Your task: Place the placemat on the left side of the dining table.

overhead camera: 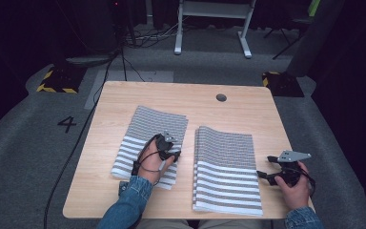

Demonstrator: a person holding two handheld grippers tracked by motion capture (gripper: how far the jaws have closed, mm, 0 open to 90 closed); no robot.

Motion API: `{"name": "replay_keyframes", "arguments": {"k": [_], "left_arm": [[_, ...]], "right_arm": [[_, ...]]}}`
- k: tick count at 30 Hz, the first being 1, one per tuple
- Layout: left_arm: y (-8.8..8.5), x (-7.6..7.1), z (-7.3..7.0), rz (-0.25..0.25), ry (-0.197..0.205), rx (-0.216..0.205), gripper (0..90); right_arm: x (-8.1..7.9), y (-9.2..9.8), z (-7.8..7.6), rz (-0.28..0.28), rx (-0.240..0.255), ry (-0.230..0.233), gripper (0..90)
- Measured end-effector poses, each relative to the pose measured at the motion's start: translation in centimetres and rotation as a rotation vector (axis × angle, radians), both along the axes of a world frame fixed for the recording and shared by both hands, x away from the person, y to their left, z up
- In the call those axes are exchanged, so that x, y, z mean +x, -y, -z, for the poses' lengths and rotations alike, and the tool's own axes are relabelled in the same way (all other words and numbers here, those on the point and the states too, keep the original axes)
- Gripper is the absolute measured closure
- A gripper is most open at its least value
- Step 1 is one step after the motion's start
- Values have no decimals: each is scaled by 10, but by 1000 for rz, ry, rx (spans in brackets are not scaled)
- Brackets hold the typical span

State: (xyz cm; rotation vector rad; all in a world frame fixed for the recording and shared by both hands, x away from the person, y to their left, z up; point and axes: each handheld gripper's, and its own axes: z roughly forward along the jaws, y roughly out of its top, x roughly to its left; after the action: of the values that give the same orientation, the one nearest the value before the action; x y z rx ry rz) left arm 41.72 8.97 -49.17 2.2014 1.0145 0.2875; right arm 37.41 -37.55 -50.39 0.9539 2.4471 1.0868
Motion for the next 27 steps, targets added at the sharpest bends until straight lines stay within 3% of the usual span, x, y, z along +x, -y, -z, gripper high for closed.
{"name": "replay_keyframes", "arguments": {"k": [1, 5, 8, 10, 11, 13, 17, 22, 27], "left_arm": [[-5, 1, 1, -6, -9, -38, 548], [-10, 0, 1, -25, -35, -60, 703], [-10, -3, -2, -18, -29, -20, 804], [-10, -7, -5, 12, -29, 11, 838], [-10, -7, -5, 12, -29, 11, 843], [-9, -16, -7, 71, -46, 22, 851], [-14, -28, -10, 114, -52, 17, 857], [-21, -34, -21, 124, -10, -1, 861], [-28, -38, -42, 113, 61, -18, 863]], "right_arm": [[0, 0, 0, 0, 0, 0, 153], [0, 0, 0, 1, -2, 0, 153], [0, 0, 0, 1, -2, -1, 153], [0, 0, 0, 1, -2, -1, 153], [0, 0, 0, 1, -2, -1, 153], [0, 0, 0, 0, -2, -1, 153], [0, 0, 0, 1, -2, -1, 153], [0, 0, 0, 1, -2, -1, 153], [0, 0, 0, 1, -2, -1, 153]]}}
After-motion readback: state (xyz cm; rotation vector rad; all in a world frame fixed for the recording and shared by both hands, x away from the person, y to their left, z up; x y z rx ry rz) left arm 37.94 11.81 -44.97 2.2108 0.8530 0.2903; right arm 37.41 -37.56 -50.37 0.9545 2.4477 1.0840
